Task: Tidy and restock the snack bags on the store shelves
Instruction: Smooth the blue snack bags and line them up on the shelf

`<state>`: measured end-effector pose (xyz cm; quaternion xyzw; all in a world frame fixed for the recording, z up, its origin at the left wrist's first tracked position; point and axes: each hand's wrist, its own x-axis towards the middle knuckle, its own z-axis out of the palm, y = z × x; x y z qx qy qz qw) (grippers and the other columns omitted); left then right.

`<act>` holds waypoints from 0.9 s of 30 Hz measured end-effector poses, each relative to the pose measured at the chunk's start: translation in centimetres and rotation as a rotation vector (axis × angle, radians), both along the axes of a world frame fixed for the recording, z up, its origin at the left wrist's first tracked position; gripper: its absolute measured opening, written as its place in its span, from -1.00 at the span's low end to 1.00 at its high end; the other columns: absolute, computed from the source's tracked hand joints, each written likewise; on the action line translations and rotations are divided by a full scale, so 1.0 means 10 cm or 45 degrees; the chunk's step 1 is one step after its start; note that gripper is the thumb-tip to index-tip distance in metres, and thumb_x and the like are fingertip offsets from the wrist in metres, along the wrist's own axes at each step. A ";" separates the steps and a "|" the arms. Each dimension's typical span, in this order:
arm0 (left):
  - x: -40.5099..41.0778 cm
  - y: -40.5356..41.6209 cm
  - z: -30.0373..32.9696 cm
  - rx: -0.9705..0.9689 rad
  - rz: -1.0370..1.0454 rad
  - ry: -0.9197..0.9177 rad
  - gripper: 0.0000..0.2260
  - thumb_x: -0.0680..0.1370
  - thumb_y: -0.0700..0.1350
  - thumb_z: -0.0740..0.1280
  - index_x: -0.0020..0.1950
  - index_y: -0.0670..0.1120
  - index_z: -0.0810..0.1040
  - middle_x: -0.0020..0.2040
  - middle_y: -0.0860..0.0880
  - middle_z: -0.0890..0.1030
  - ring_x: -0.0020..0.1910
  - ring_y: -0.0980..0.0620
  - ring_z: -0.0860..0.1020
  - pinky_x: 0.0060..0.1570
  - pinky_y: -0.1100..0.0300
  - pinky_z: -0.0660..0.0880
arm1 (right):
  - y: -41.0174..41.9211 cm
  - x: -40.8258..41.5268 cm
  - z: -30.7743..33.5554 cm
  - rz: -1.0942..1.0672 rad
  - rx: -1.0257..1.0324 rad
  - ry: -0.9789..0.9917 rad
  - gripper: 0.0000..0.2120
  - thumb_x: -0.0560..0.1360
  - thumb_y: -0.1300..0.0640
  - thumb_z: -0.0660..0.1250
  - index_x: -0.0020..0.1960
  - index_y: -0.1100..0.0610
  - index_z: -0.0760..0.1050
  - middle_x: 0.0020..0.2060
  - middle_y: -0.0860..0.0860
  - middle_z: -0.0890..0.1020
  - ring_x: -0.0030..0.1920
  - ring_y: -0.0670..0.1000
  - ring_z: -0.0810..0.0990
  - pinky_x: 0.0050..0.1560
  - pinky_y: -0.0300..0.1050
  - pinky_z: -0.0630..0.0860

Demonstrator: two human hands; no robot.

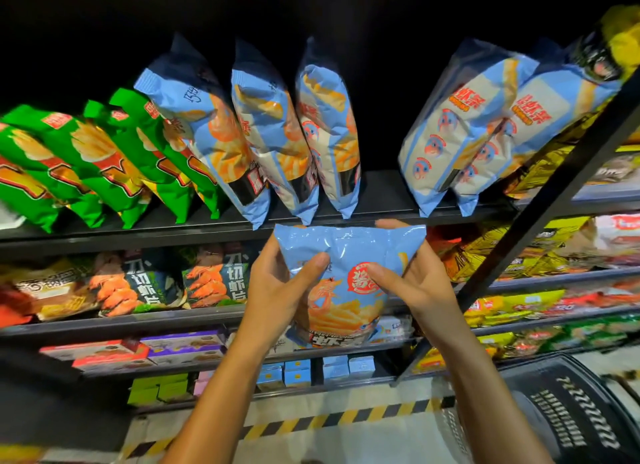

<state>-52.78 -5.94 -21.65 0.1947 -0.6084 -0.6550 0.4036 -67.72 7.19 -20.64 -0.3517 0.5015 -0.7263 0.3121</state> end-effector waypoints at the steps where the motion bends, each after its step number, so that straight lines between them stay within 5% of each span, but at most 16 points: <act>1: 0.02 0.01 -0.02 -0.007 0.010 -0.003 -0.74 0.47 -0.17 0.44 0.15 -0.07 0.56 0.06 0.09 0.73 0.11 0.07 0.69 0.02 0.21 0.60 | 0.03 0.00 0.02 0.003 0.000 0.017 -0.61 0.46 0.27 0.41 0.27 0.16 0.50 0.11 -0.02 0.72 0.16 0.01 0.70 0.04 -0.16 0.62; 6: 0.09 0.09 0.05 -0.064 0.003 0.005 -0.78 0.51 -0.12 0.47 0.02 0.22 0.65 0.04 0.10 0.73 -0.21 0.21 0.69 -0.26 0.26 0.64 | 0.09 -0.01 0.03 -0.109 -0.009 0.168 -0.72 0.47 0.18 0.49 0.16 0.18 0.61 0.07 0.04 0.73 0.12 0.08 0.71 0.02 -0.11 0.64; 14: 0.18 0.16 0.09 -0.186 0.030 0.030 -0.71 0.49 -0.10 0.55 0.02 0.32 0.65 0.03 0.17 0.71 0.05 0.12 0.68 -0.05 0.29 0.60 | 0.21 -0.09 0.09 -0.060 0.040 0.417 -0.72 0.46 0.10 0.50 0.15 0.12 0.67 0.16 0.02 0.69 0.22 0.10 0.65 0.13 -0.05 0.62; 23: 0.23 0.17 0.00 -0.089 -0.062 -0.068 -0.75 0.46 -0.04 0.50 0.12 0.01 0.61 0.07 0.08 0.72 0.10 0.05 0.69 0.02 0.20 0.62 | 0.24 -0.10 0.08 -0.200 -0.013 0.723 -0.82 0.45 0.26 0.49 0.00 0.04 0.71 0.00 -0.10 0.74 0.08 -0.02 0.71 0.10 -0.18 0.60; 27: 0.27 0.06 -0.02 -0.089 -0.238 -0.065 -0.69 0.50 -0.26 0.50 0.21 -0.13 0.56 0.23 -0.08 0.66 0.25 -0.10 0.62 0.12 0.05 0.62 | 0.25 -0.07 0.00 -0.207 -0.015 0.731 -0.82 0.44 0.28 0.49 0.01 0.08 0.71 -0.01 -0.08 0.73 0.06 -0.03 0.72 0.07 -0.21 0.61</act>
